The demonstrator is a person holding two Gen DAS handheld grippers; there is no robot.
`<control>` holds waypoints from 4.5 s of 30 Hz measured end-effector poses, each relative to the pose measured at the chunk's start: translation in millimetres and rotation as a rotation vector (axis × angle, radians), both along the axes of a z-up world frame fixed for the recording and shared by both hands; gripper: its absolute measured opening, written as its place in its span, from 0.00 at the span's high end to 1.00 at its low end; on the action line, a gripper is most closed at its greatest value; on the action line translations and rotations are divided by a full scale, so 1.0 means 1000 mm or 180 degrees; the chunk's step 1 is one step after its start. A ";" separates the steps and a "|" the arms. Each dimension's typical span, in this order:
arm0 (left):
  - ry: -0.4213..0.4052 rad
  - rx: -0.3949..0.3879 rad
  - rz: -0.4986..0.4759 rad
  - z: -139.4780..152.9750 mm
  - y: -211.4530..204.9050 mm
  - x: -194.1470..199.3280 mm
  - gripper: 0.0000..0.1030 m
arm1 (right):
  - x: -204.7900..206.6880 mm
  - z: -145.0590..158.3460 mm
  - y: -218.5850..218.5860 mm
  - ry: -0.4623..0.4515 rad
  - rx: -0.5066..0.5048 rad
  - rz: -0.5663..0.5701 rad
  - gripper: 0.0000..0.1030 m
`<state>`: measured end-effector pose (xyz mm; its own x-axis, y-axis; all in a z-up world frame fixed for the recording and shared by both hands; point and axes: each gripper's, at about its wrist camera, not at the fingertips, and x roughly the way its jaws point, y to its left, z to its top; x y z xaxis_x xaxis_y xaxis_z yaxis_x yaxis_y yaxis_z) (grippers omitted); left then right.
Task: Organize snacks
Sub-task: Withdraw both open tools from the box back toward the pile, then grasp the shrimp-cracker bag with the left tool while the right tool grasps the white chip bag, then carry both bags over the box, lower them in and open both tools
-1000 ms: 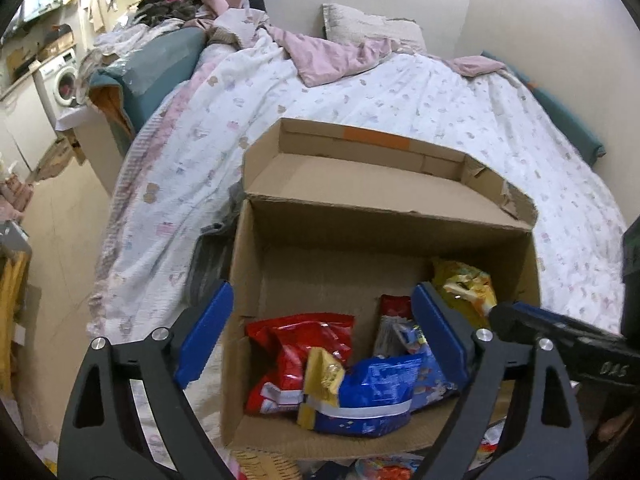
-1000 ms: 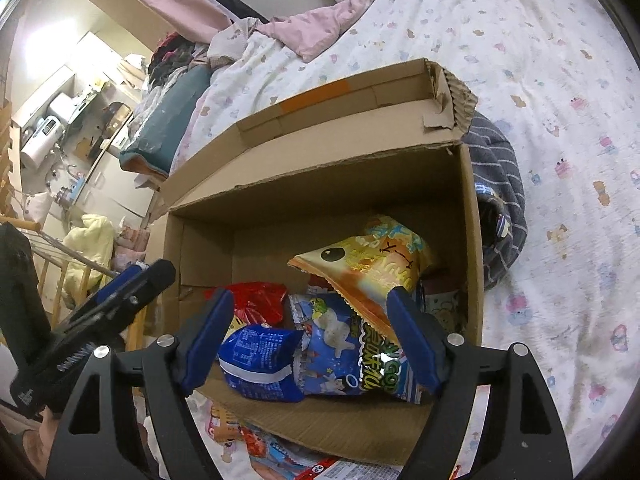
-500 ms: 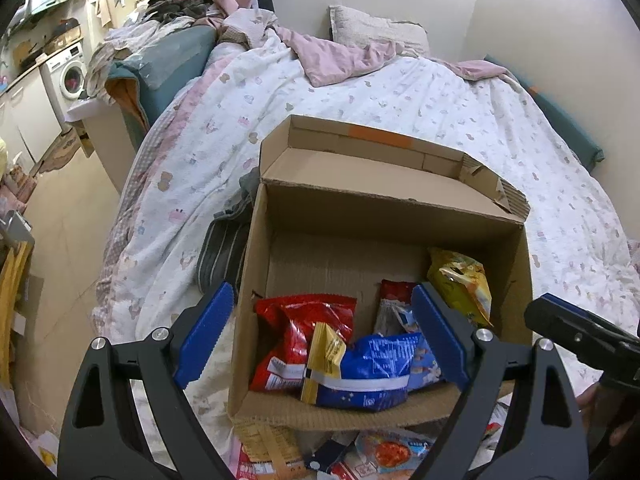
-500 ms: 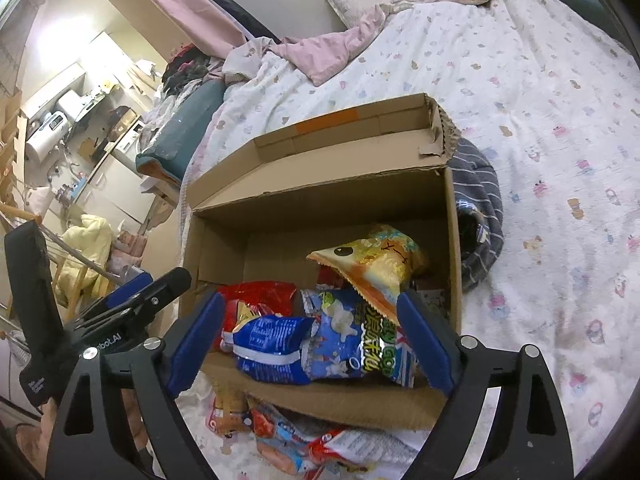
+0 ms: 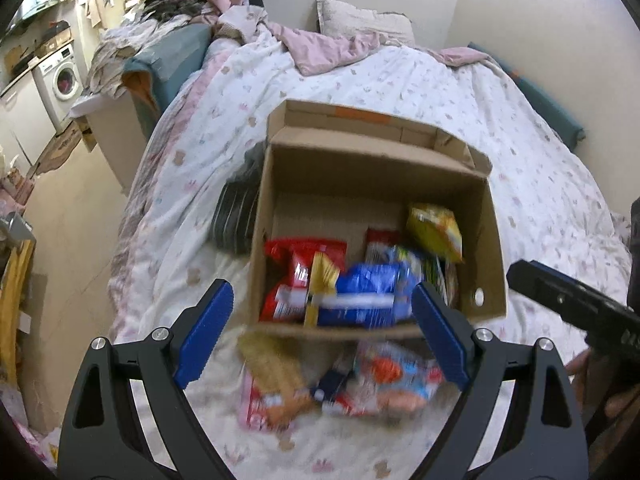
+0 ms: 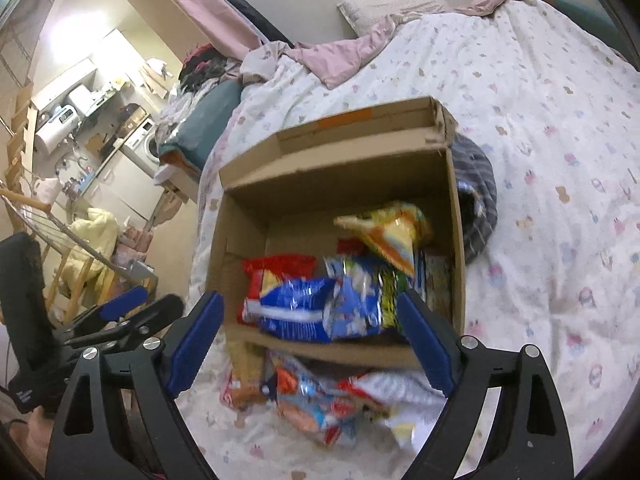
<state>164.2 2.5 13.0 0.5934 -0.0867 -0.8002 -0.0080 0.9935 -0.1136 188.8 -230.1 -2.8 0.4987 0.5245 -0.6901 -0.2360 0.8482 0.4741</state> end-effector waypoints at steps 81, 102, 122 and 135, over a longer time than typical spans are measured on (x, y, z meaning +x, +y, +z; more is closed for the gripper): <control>0.1294 0.0181 -0.0815 -0.147 -0.105 -0.007 0.44 | -0.071 -0.086 -0.092 0.0856 -0.0082 -0.0526 0.45; 0.0960 0.0060 -0.0681 -0.094 -0.058 -0.043 0.54 | -0.076 -0.072 -0.067 0.0759 -0.0134 -0.0381 0.45; 0.0510 -0.0142 -0.0338 -0.035 -0.013 -0.064 0.54 | -0.082 -0.023 -0.038 0.0318 0.0126 -0.0084 0.45; 0.0162 -0.0056 -0.0327 0.017 -0.004 -0.025 0.54 | -0.046 0.026 -0.028 -0.0002 0.0219 -0.0092 0.45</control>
<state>138.8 -1.9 29.9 0.5393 -0.1591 -0.8269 0.0874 0.9873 -0.1329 142.9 -258.2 23.6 0.5148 0.5559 -0.6526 -0.2121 0.8202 0.5313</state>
